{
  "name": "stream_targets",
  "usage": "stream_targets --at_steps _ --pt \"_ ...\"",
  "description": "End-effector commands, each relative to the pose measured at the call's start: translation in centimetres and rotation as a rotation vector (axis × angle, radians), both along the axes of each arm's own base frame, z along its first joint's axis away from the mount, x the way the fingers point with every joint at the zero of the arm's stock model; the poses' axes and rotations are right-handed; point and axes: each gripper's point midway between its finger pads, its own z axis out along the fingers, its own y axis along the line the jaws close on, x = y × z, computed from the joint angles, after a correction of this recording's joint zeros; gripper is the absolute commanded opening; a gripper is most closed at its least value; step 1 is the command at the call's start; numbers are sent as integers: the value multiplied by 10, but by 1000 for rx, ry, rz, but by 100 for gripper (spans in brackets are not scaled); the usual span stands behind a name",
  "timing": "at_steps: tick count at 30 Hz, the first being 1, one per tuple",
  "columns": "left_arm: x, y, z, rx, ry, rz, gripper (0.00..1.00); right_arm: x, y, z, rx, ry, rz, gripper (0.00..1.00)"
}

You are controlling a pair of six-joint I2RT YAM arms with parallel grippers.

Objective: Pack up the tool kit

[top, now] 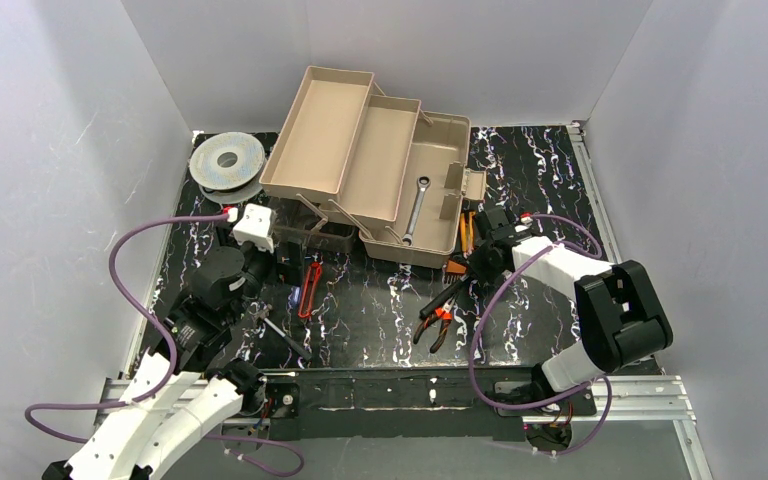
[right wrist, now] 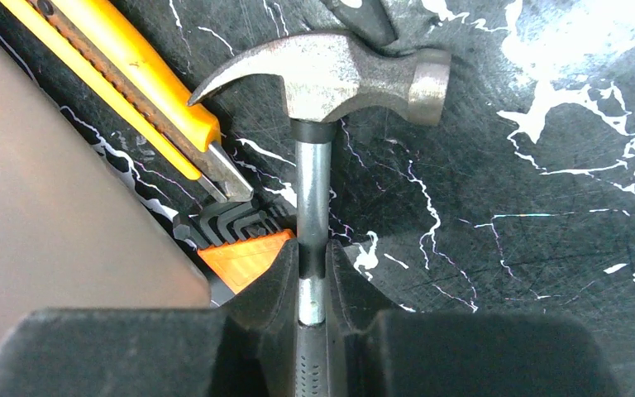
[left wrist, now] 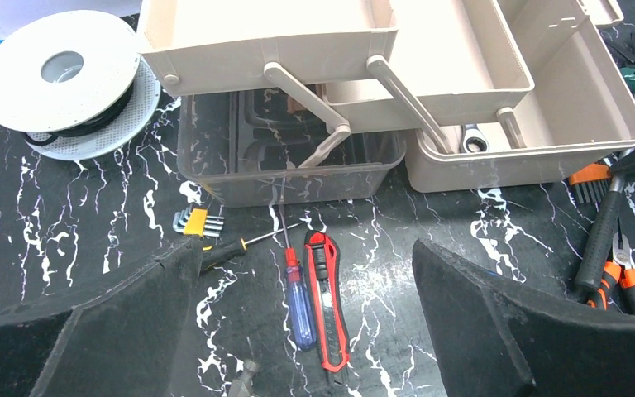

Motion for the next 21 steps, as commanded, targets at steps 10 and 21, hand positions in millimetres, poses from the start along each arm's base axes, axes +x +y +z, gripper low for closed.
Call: stream_targets --at_steps 10,21 --pt "-2 9 2 10 -16 31 100 2 -26 69 -85 -206 32 1" --pt "-2 7 2 7 -12 20 100 32 -14 192 -101 -736 282 1"
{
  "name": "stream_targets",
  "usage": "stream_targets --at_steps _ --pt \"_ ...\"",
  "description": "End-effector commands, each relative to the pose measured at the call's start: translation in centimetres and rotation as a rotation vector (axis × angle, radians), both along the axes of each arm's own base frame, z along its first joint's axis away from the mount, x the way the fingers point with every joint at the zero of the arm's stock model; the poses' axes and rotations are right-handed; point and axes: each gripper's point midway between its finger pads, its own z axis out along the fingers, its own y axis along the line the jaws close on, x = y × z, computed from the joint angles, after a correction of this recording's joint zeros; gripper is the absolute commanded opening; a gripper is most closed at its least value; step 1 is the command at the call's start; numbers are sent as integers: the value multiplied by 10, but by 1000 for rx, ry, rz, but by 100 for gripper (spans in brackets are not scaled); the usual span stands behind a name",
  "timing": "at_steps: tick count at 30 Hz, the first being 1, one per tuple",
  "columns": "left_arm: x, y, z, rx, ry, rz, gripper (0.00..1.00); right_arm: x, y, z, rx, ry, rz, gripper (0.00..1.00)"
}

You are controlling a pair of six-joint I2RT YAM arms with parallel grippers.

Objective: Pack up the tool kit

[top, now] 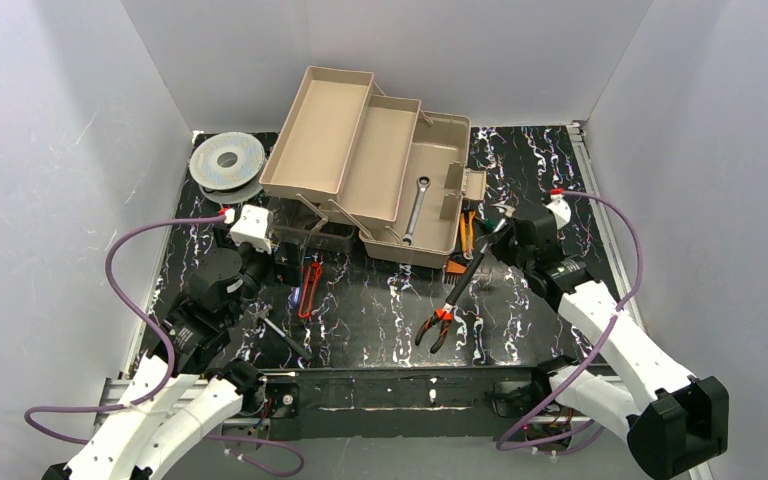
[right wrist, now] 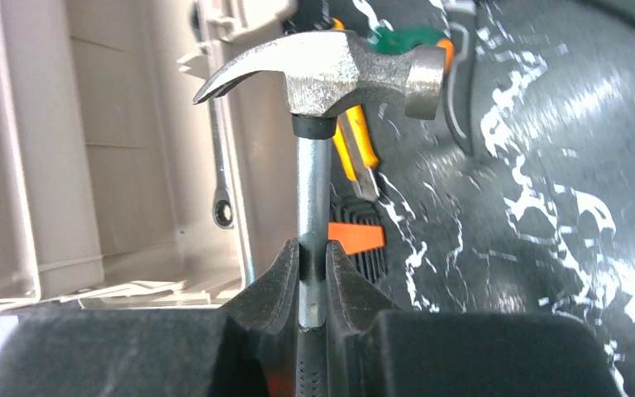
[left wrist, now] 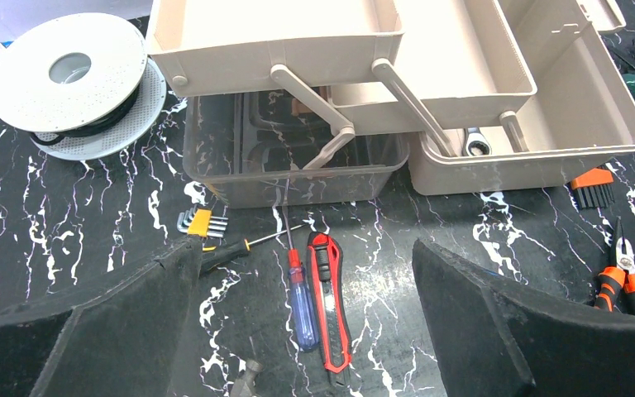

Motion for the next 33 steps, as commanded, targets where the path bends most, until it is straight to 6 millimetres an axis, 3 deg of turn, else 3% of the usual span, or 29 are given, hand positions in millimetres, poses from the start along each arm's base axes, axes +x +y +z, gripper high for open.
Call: stream_targets --at_steps 1,8,9,11,13,17,19,20,21,22,25,28,33 --pt "0 2 -2 11 3 5 99 35 14 75 -70 -289 142 1" --pt "0 -2 -3 10 14 -14 100 83 54 128 -79 -338 279 1" --pt "0 -3 -4 11 14 -20 100 97 65 137 -68 -340 304 1" --pt "0 -2 -4 13 12 -17 100 143 93 154 -55 -337 342 1" --pt "0 -1 -4 15 10 -13 100 179 112 148 -52 -328 360 1" --pt "1 -2 -5 21 15 -15 99 227 139 93 -63 -207 390 1" --pt "1 -2 -5 22 15 -14 100 232 151 69 -26 -159 416 1" --pt "1 -2 -5 21 15 -14 99 233 156 54 -5 -115 420 24" --pt "0 -2 -5 20 15 -15 100 232 155 52 -3 -100 415 44" --pt "0 -2 -5 21 15 -16 100 231 155 53 -2 -98 413 50" --pt "0 -2 -5 19 15 -17 100 227 153 71 2 -141 421 55" --pt "0 -2 -5 18 15 -19 100 220 147 94 -8 -176 421 70" --pt "0 -3 -5 21 17 -21 100 196 134 122 -19 -216 422 73"
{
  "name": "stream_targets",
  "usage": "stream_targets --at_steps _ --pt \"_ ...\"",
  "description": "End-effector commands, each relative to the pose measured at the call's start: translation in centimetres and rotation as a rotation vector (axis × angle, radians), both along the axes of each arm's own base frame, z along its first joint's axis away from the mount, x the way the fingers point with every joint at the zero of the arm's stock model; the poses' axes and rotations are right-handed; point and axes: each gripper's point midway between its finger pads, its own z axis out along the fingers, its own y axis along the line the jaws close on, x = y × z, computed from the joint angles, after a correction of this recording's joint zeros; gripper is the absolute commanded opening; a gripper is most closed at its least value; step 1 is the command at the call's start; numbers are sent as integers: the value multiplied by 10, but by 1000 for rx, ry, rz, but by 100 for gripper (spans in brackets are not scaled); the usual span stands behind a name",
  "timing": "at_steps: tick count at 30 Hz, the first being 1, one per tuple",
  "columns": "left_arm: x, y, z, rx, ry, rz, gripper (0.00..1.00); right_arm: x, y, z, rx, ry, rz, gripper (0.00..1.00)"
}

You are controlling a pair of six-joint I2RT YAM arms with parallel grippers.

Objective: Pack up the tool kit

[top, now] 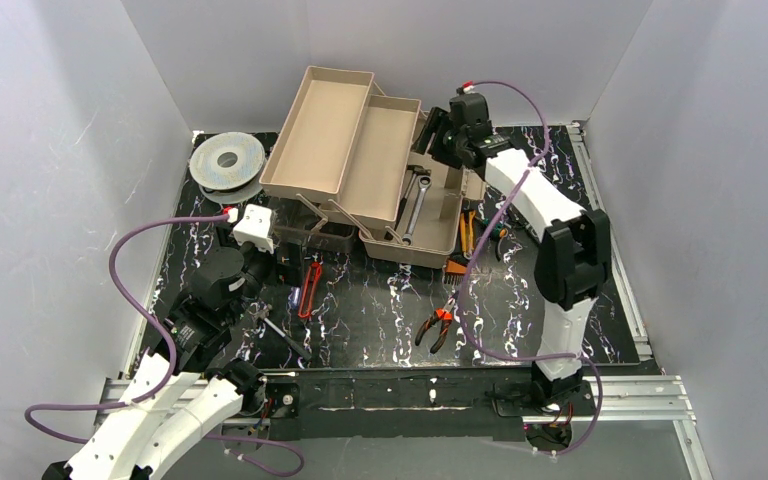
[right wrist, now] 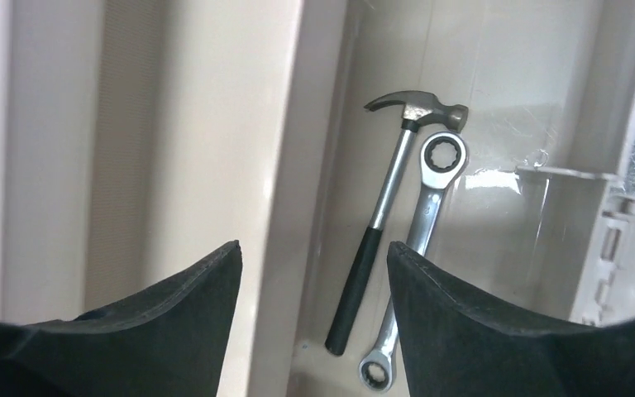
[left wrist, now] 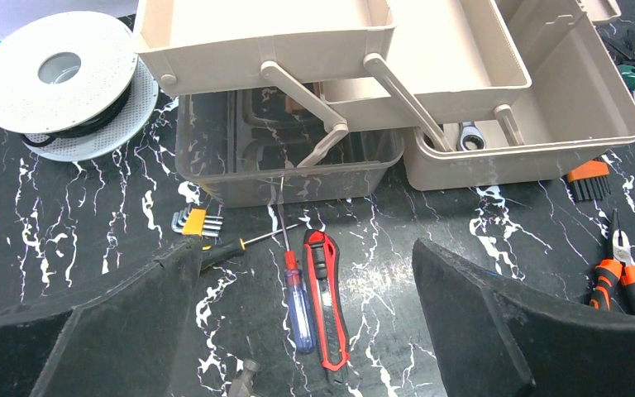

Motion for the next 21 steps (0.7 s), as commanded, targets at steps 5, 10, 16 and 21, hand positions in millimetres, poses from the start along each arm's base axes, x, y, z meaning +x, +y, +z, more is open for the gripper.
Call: stream_targets --at_steps 5,10,16,21 --pt "0 1 -3 16 8 -3 99 -61 -32 83 21 -150 11 73" --pt "0 -2 -4 12 12 -16 100 -113 -69 63 -62 -100 -33 82" --pt "-2 -17 -6 0 33 -91 99 -179 -103 13 -133 65 -71 86" --pt "-3 -25 -8 -6 47 -132 99 -236 -115 -30 -97 169 -49 85"
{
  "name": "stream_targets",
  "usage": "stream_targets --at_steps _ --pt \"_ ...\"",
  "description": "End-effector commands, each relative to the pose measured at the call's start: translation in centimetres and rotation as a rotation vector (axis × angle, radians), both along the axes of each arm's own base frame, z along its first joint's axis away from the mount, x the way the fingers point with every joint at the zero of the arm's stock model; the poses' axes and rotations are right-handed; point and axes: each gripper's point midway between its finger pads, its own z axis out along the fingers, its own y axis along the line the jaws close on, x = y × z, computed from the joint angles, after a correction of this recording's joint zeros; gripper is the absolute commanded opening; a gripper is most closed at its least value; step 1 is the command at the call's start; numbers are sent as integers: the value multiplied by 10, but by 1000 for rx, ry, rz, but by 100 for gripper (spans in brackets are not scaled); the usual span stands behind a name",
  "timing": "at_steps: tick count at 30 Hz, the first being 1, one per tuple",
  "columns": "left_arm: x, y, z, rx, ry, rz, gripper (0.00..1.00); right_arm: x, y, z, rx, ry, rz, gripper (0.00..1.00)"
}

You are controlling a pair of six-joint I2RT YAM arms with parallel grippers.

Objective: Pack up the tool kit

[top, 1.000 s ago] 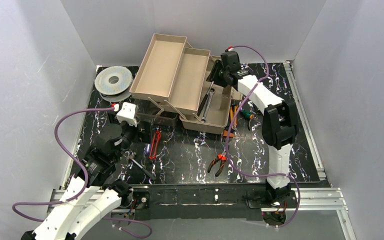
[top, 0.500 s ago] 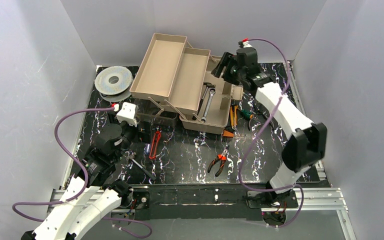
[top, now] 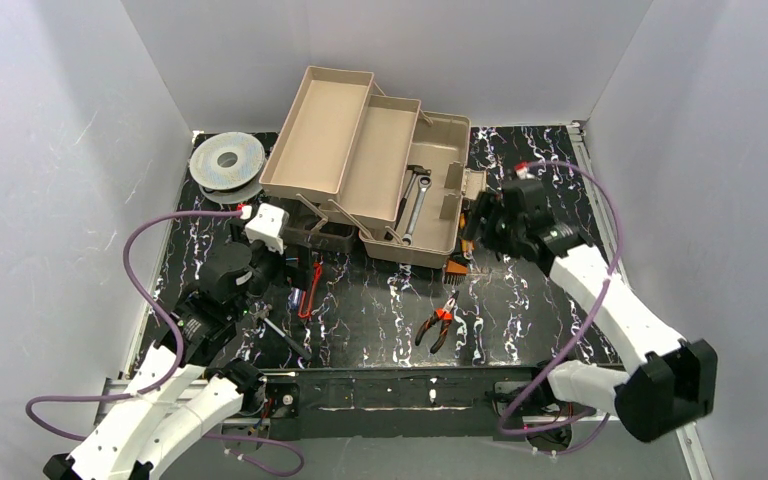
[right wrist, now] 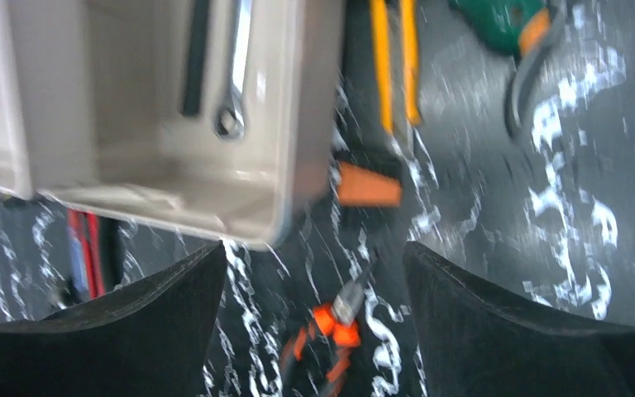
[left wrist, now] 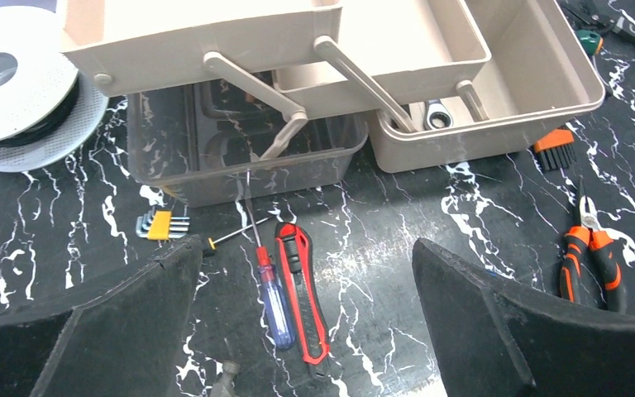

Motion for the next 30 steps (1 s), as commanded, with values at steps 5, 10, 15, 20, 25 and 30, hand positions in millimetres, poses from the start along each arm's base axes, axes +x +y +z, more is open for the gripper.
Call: stream_targets --at_steps 5,10,15,20,25,30 --pt "-3 -13 0 -13 13 -74 100 -84 -15 -55 93 127 4 86" --pt "-5 -26 -4 -23 40 -136 100 -111 -4 -89 120 245 20 89" --pt "-16 -55 -13 -53 116 -297 99 -123 9 -107 3 332 30 86" --pt "-16 -56 -14 -49 123 -302 100 -138 24 -123 -93 399 74 77" --pt "-16 -52 -11 -51 100 -284 100 -152 37 -134 -147 442 105 72" --pt "-16 -52 -10 -48 102 -287 99 -153 38 -138 -245 456 97 70"
